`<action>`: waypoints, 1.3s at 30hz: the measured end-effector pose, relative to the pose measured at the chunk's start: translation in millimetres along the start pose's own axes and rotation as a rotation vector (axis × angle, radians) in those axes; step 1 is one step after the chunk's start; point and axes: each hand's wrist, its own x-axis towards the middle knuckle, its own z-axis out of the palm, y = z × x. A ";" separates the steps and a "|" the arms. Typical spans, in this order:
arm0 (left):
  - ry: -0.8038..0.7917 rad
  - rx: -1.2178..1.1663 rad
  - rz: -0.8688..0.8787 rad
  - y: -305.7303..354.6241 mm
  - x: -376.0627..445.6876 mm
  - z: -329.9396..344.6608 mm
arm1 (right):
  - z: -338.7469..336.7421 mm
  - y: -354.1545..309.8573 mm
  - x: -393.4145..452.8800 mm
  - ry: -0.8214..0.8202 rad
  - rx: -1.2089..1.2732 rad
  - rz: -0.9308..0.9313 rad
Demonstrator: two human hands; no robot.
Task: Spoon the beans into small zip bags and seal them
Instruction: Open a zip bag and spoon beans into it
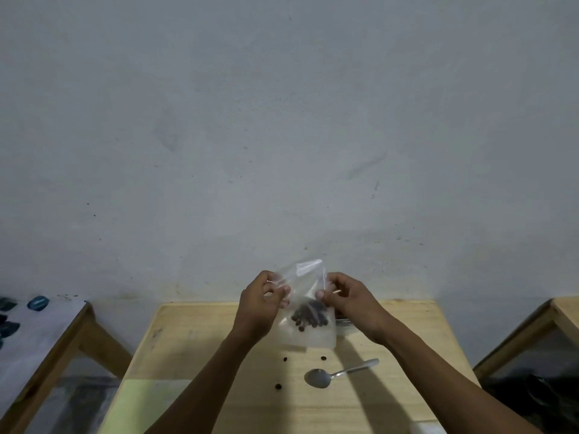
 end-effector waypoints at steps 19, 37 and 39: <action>-0.137 0.172 0.068 21.5 -13.1 -23.2 | -19.2 -7.3 -4.0 -0.040 -0.177 0.003; -0.128 0.371 0.230 17.2 -25.5 -16.1 | 13.0 -39.2 1.8 -0.099 -0.787 -0.266; -0.107 0.375 0.269 16.7 -27.0 -15.8 | 15.8 -39.8 1.9 -0.105 -0.776 -0.275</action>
